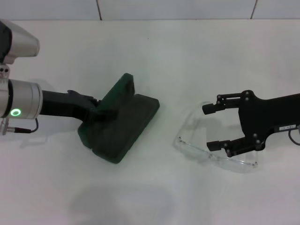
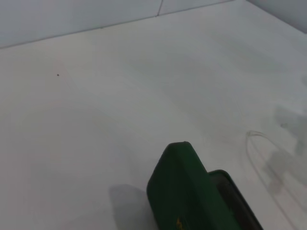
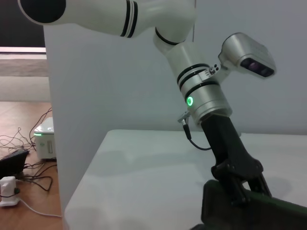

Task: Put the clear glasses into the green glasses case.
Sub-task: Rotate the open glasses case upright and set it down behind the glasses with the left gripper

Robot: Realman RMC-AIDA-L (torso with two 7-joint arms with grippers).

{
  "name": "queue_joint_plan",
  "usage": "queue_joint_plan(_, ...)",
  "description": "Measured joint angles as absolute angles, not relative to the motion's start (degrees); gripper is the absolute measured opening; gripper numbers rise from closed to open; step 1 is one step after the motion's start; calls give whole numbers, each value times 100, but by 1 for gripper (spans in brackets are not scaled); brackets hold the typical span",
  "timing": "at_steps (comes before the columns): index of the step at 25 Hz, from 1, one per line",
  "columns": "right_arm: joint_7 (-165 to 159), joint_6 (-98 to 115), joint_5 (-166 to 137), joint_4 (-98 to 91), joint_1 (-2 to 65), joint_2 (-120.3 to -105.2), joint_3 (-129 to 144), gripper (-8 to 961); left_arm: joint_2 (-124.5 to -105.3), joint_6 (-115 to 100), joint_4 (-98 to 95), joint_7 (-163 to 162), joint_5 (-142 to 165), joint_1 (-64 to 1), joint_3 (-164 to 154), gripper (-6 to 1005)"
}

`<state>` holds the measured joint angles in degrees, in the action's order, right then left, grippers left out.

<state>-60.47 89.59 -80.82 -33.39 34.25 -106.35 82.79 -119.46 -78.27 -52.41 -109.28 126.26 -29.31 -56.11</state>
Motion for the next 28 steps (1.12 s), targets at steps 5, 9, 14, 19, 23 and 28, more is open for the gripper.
queue_joint_plan(5,-6038,8933,-8136,-3332,3399,-10649,8279,765,-11949,-7829,-5285,-10935,12585,-2935,-5588,463)
queue_joint_plan(9,-6028,8903,-8138,-3330,3372,-10653,8279,765,-11942,-7835,-5326,-10962,12458,-2943,-5586,402)
queue_joint_plan(14,-6003,8903,-8147,-3330,3284,-10652,8279,764,-11934,-7840,-5436,-10965,12409,-2989,-5599,220)
queue_joint_plan(19,-5845,8946,-8179,-3334,3189,-10657,8280,763,-11933,-7839,-5538,-10779,12400,-3126,-5608,203)
queue_joint_plan(23,-5789,8959,-8450,-3336,3144,-10771,8278,763,-11920,-7782,-5510,-10197,12394,-3359,-5591,203)
queue_joint_plan(28,-5543,8929,-8738,-3339,3087,-10982,8276,762,-11923,-7581,-5364,-9501,12456,-3685,-5615,208)
